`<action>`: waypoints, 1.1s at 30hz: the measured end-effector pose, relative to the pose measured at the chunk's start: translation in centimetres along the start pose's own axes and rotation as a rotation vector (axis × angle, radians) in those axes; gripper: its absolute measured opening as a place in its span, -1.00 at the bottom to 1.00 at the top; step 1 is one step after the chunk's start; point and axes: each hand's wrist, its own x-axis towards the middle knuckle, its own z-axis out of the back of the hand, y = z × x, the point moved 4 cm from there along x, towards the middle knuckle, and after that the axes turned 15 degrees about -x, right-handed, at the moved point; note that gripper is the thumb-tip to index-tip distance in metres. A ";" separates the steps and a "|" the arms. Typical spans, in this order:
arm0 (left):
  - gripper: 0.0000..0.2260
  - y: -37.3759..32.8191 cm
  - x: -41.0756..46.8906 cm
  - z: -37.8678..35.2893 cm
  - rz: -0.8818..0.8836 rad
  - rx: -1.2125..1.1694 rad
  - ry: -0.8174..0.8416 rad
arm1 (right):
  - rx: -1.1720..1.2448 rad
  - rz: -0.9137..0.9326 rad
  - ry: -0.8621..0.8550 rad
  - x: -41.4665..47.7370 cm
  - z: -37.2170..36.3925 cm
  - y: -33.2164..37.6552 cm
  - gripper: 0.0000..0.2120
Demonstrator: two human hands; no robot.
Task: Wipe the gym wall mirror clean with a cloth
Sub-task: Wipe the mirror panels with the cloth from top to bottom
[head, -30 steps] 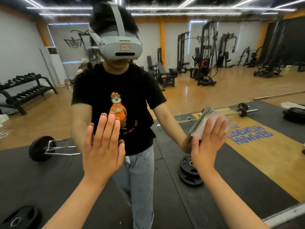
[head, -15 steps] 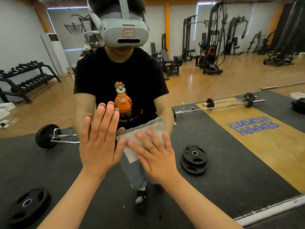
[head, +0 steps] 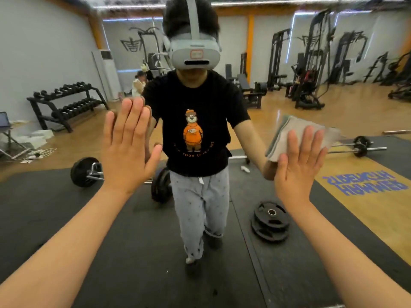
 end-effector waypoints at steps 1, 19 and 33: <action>-0.37 0.0 0.0 0.0 0.006 0.002 0.007 | 0.021 -0.037 0.015 -0.1 0.1 0.7 -0.51; -0.38 -4.5 -8.5 -1.5 0.362 -0.216 -0.303 | -0.144 0.648 -0.215 5.2 3.1 20.9 -0.41; -0.40 -5.8 -15.4 -6.4 0.273 -0.121 -0.287 | -0.148 0.769 -0.242 -6.0 -0.8 17.8 -0.43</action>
